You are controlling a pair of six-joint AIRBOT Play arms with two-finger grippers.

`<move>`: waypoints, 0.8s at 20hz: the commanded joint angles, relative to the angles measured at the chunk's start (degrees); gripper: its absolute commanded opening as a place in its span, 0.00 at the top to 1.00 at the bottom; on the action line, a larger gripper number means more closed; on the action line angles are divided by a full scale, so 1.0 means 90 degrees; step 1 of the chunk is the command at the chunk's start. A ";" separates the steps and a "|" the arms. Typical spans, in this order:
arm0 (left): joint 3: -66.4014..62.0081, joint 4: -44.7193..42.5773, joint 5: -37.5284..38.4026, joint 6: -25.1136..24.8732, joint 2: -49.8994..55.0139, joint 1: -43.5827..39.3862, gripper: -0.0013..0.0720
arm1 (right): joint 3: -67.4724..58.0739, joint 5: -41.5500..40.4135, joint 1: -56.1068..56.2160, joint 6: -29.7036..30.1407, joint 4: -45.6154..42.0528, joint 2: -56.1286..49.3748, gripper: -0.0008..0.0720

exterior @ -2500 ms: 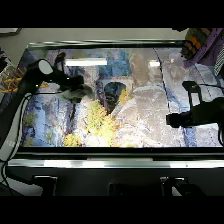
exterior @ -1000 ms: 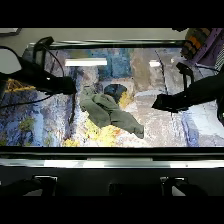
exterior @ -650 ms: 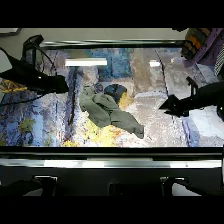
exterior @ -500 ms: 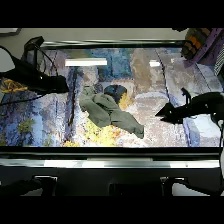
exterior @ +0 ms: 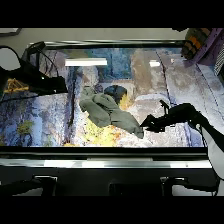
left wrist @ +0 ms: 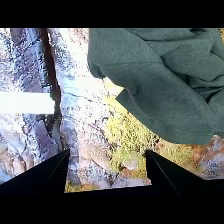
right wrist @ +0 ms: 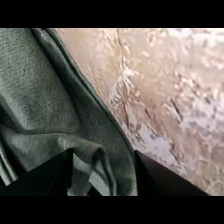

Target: Fold the clothes and pants, and hang the long-sleeved shirts on hangers.

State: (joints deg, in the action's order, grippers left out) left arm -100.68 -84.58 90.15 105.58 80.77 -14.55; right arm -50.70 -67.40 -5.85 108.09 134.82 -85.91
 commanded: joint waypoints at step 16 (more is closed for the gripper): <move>0.5054 0.4379 -0.3764 -0.2761 0.0544 0.0840 0.25 | 0.0034 -0.0410 0.0272 -0.0937 -0.0865 0.1379 0.94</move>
State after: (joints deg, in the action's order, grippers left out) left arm -58.02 -49.67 60.84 84.29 82.56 -5.87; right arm -50.41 -69.21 -3.42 103.15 130.96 -76.12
